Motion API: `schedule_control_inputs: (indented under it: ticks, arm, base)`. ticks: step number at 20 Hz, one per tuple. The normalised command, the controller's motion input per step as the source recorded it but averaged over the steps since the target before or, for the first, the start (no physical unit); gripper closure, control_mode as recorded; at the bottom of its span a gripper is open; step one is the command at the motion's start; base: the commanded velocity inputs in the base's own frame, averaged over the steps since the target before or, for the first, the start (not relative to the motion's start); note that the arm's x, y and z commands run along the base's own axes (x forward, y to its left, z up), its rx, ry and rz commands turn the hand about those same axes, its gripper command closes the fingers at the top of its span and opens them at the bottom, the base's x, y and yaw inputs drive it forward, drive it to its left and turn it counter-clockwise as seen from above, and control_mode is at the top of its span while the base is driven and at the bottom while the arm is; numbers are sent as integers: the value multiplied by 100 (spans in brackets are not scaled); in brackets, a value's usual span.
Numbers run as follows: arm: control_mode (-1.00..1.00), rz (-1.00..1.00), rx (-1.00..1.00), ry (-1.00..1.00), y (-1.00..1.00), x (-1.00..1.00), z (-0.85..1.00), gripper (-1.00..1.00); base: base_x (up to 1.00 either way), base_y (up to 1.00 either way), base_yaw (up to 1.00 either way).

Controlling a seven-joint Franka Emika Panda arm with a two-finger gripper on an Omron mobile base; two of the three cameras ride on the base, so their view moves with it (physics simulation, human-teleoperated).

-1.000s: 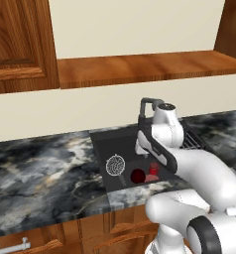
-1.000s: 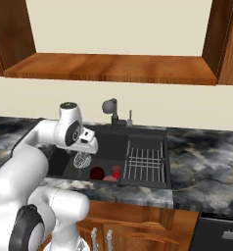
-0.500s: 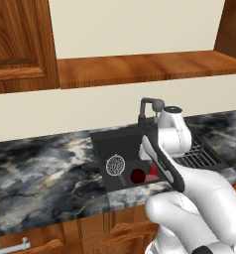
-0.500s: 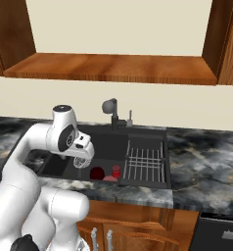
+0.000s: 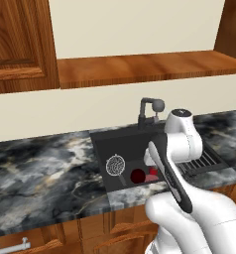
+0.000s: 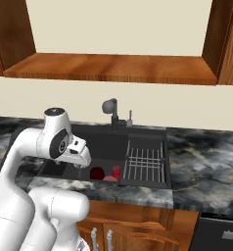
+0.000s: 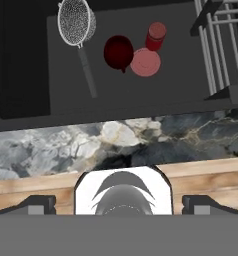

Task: Pick the strainer and mug and place them in the sink. Then turn on the water.

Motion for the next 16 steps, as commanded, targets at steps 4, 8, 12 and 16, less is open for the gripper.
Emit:
schedule_control_inputs:
  ticks: [4, 8, 12, 16]
  arm:
    - [-100, 0, 0, -1, 0, -32, 4, -100]
    - [-100, 0, 0, 0, 0, -40, 19, -100]
    - [-100, 0, 0, 0, 0, -39, 21, -100]
    - [-100, 0, 0, 0, -9, -41, 13, -100]
  base:
    - [0, 0, 0]
    - [0, 0, 0]
    - [0, 0, 0]
    - [0, 0, 0]
